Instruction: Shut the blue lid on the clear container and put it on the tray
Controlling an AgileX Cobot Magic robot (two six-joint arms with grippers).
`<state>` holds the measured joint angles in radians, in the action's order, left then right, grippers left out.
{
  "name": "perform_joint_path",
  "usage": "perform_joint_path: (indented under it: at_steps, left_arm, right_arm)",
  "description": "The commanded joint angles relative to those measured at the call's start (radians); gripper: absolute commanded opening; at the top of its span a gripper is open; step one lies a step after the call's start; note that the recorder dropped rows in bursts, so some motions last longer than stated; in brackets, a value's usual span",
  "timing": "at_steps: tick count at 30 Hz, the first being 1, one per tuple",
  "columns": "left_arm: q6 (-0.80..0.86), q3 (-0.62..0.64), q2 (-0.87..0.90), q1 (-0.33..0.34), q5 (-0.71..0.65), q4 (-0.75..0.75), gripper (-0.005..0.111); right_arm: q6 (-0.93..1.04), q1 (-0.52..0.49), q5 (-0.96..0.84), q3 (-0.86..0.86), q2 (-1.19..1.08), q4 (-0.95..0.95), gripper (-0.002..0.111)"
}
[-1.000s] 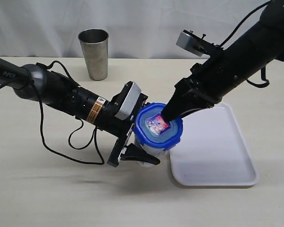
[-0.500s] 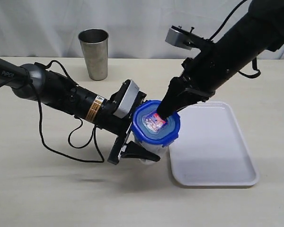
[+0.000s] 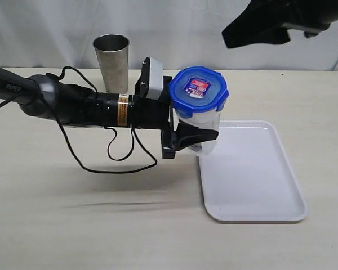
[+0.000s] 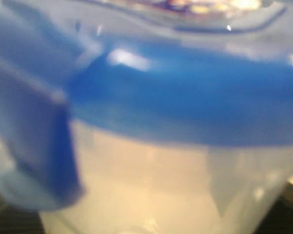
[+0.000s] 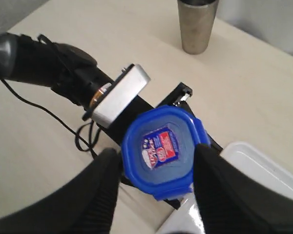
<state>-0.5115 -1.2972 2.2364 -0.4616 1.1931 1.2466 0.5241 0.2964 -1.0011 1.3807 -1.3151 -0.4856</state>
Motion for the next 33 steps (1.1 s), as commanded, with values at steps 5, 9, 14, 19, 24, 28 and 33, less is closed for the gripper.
perform_joint_path:
  at_steps: [5, 9, 14, 19, 24, 28, 33]
  left_arm:
    - [-0.14, -0.178, 0.045, -0.159, -0.054, -0.144, 0.0]
    - [-0.222, -0.28, 0.153, -0.215, -0.112, -0.13, 0.0]
    - [-0.271, -0.329, 0.225, -0.23, -0.187, -0.118, 0.0]
    - [-0.296, -0.35, 0.247, -0.23, -0.224, -0.072, 0.0]
    - [-0.16, -0.366, 0.225, -0.225, -0.228, -0.025, 0.0]
    - [0.068, -0.381, 0.169, -0.226, -0.408, 0.047, 0.0]
    - [0.463, -0.383, 0.131, -0.254, -0.75, 0.105, 0.0]
  right_arm:
    - [-0.016, 0.008, 0.024, -0.063, 0.153, 0.012, 0.013]
    - [-0.016, 0.008, 0.081, -0.108, 0.237, 0.033, 0.005]
    - [-0.016, 0.008, 0.092, -0.121, 0.297, 0.033, 0.005]
    - [-0.016, 0.008, 0.09, -0.121, 0.33, 0.031, 0.005]
    - [-0.016, 0.008, 0.086, -0.125, 0.336, 0.031, 0.005]
    - [-0.016, 0.008, 0.091, -0.144, 0.336, 0.031, 0.005]
    - [-0.016, 0.008, 0.095, -0.149, 0.349, 0.026, 0.005]
